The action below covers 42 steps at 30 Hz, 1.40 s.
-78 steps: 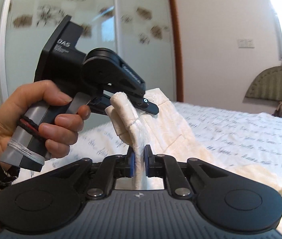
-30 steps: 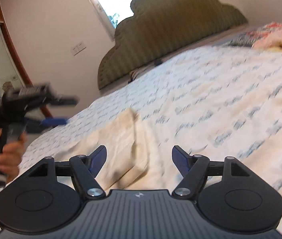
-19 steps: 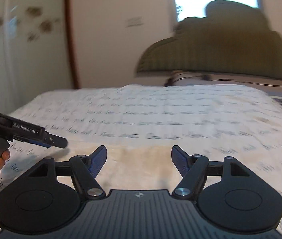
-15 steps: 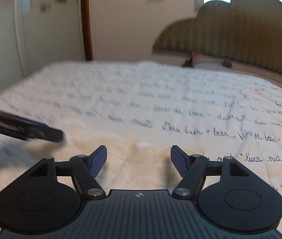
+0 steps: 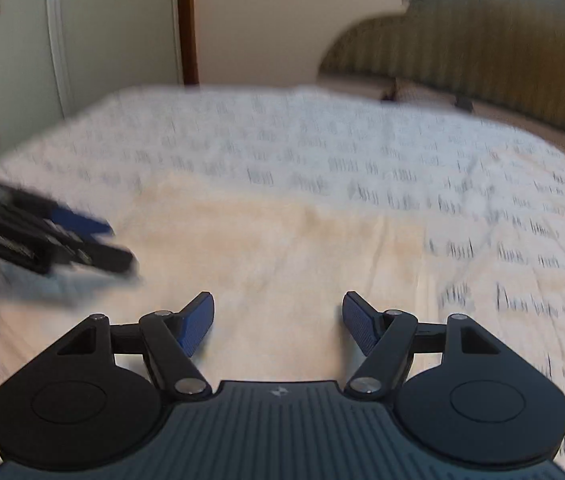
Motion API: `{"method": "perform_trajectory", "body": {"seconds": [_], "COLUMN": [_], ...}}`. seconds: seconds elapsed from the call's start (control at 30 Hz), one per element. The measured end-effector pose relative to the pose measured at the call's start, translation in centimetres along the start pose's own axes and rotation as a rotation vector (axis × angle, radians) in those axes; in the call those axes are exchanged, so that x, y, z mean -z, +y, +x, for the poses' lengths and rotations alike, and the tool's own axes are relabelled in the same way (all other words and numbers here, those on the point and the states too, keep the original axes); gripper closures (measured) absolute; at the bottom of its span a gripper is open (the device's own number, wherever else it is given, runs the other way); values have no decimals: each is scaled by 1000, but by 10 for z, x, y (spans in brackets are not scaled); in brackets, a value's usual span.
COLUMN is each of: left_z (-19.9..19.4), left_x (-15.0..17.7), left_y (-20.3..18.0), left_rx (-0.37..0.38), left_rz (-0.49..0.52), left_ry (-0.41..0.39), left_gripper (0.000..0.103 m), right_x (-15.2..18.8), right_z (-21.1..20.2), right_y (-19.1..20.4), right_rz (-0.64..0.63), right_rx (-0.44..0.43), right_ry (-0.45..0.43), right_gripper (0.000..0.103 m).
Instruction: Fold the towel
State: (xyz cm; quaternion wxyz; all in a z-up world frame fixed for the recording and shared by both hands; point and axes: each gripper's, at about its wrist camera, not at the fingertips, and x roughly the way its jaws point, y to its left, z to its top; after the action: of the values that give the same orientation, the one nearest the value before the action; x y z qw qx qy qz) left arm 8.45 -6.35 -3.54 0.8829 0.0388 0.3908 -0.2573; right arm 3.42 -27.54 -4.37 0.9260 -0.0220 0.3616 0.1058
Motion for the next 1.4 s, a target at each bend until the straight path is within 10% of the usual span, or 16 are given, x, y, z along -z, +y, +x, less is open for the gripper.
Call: {"method": "perform_trajectory", "body": {"seconds": [0.37,0.7,0.9,1.23,1.4], "left_z": [-62,-85,-83,-84,-92], "left_x": [31,73,84,85,84], "left_y": [10,3,5,-13,6], "left_rx": [18,118,13,-119,-51], "left_rz": [-81,76,89,145,52], "left_ry": [-104,-76,-66,-148,-108], "left_gripper": [30,23,22,19,22], "right_x": [37,49,51,63,72], "right_z": [-62,-68,-59,-65,-69], "right_y": [-6,-20,1,-7,-24], "right_rz": [206,304,129,224,338], "right_rx": [84,33,125,183,86], "right_ry": [-124,-151,-44,-82,-98], "right_gripper": [32,32,30,22,18]}}
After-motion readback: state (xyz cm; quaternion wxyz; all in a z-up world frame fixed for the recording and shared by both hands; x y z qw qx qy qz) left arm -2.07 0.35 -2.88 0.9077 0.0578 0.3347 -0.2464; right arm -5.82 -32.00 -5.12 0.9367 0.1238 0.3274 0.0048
